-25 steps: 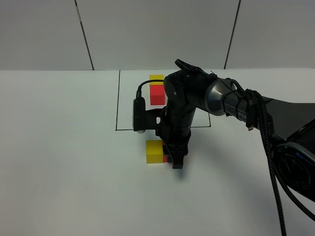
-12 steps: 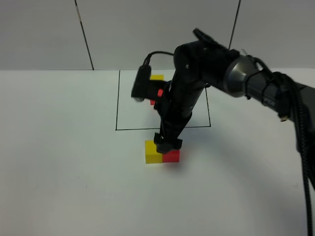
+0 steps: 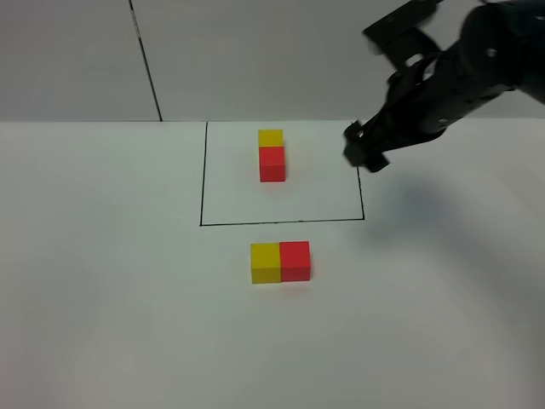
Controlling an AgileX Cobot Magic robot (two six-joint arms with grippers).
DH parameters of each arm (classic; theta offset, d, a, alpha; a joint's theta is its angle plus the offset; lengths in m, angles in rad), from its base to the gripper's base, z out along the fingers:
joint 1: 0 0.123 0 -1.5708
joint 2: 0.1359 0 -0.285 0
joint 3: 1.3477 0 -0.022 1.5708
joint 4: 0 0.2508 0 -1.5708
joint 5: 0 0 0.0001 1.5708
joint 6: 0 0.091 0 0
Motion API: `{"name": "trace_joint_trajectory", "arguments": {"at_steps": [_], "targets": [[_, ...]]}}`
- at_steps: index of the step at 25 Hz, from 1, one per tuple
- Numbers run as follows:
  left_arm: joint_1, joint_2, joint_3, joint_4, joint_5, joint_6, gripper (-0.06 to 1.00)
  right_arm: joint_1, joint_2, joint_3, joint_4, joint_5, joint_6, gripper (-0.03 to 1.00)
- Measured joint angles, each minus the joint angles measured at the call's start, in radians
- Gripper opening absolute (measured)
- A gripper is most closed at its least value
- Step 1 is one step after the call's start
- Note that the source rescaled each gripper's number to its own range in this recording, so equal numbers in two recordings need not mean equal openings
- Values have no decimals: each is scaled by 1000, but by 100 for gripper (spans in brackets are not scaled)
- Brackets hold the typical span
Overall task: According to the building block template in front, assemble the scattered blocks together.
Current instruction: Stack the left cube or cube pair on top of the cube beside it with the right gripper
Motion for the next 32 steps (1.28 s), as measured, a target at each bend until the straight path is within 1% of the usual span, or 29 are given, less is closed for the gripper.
{"name": "trace_joint_trajectory", "arguments": {"at_steps": [2, 3, 7, 9, 11, 13, 15, 19, 25, 28, 31, 32], "targets": [[0, 0, 0, 0, 0, 0, 45, -42, -92, 103, -25, -108, 88, 100], [0, 0, 0, 0, 0, 0, 45, -59, -128, 161, -31, -148, 132, 100], [0, 0, 0, 0, 0, 0, 45, -89, -269, 380, -56, -306, 266, 100], [0, 0, 0, 0, 0, 0, 45, -89, -310, 474, -58, -378, 300, 100], [0, 0, 0, 0, 0, 0, 45, -89, -322, 560, -55, -426, 323, 100], [0, 0, 0, 0, 0, 0, 45, -89, -322, 616, -54, -454, 331, 100], [0, 0, 0, 0, 0, 0, 45, -89, -319, 648, -54, -461, 331, 100], [0, 0, 0, 0, 0, 0, 45, -89, -311, 651, -55, -468, 329, 99], [0, 0, 0, 0, 0, 0, 45, -89, -284, 650, -55, -462, 332, 86], [0, 0, 0, 0, 0, 0, 45, -87, -254, 605, -67, -389, 298, 84], [0, 0, 0, 0, 0, 0, 45, -63, -191, 495, -89, -262, 182, 83], [0, 0, 0, 0, 0, 0, 45, -50, -168, 447, -96, -211, 128, 83]]}}
